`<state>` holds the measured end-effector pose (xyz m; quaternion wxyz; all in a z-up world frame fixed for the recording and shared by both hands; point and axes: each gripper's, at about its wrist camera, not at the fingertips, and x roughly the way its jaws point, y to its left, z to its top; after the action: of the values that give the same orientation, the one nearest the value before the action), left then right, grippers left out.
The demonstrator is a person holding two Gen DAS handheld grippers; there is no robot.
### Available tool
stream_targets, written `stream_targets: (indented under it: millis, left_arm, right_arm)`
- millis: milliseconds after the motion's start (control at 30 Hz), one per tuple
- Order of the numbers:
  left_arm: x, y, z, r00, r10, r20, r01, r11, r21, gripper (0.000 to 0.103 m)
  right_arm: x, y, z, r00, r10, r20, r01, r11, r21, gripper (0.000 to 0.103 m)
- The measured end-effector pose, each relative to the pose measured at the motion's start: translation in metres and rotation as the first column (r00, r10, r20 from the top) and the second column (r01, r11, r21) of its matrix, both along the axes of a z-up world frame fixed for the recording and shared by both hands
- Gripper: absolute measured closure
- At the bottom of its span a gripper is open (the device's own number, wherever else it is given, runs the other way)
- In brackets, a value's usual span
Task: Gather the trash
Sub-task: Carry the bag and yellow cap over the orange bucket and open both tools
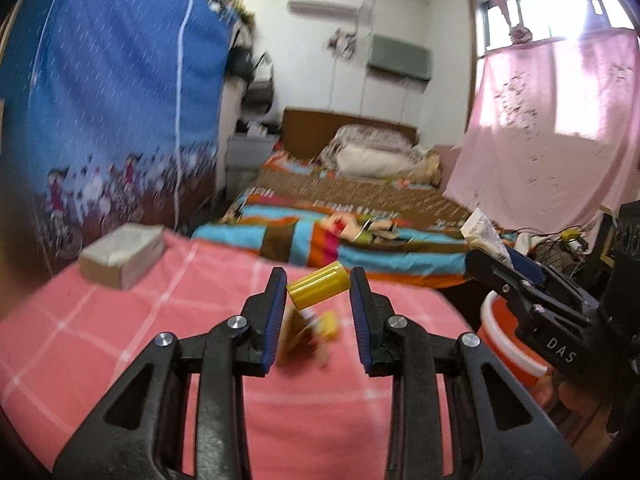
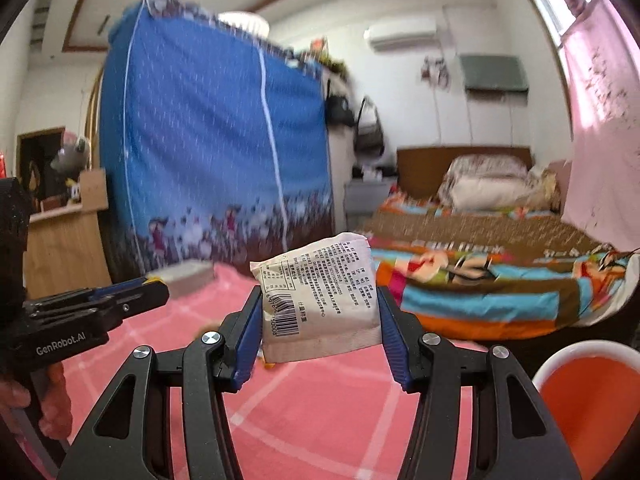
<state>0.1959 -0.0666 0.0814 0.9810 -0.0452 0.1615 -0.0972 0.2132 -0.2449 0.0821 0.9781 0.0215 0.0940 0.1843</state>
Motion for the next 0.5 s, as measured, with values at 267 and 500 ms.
stream_targets:
  millis: [267, 500]
  left_arm:
    - [-0.012, -0.047, 0.023, 0.988, -0.091, 0.128, 0.086, 0.995, 0.049, 0.067]
    - [-0.015, -0.086, 0.032, 0.971, -0.177, 0.164, 0.167, 0.983, 0.07, 0.067]
  right_arm:
    - [-0.023, -0.042, 0.017, 0.988, -0.106, 0.116, 0.098, 0.992, 0.073, 0.051]
    - [-0.039, -0.08, 0.02, 0.965, -0.216, 0.146, 0.202, 0.974, 0.103, 0.051]
